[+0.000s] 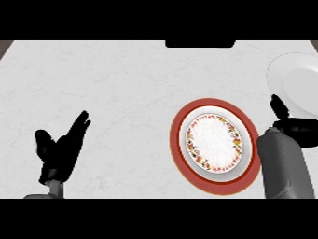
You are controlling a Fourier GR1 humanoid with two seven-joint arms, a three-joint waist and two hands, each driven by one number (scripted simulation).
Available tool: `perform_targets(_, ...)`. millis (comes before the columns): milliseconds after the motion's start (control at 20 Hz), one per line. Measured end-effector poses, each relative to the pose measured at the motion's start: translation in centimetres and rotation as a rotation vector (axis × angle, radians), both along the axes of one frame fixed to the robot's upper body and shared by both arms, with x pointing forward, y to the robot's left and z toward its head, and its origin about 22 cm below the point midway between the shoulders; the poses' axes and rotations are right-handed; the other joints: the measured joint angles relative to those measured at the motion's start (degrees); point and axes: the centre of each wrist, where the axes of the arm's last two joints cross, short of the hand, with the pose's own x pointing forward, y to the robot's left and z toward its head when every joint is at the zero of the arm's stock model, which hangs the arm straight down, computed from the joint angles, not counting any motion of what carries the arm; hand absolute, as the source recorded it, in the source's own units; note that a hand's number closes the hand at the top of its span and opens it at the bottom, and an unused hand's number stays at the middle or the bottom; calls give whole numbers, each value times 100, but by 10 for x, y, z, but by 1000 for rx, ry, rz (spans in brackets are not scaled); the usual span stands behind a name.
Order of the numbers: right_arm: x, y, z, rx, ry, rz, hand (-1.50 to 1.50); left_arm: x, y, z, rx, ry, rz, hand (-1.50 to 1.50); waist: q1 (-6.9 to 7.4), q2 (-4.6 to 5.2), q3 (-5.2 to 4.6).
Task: Pick the bell pepper from the plate and place it in the plate
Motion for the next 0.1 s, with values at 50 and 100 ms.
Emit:
perform_targets(50,2,2,2,4,-3,4,-150,-1,-1,-1,1,-2,1,0,5,-3,1)
perform_targets(100,2,3,2,5,0,6,-150,-2,-1,0,8,-4,5,0,6,-5,0)
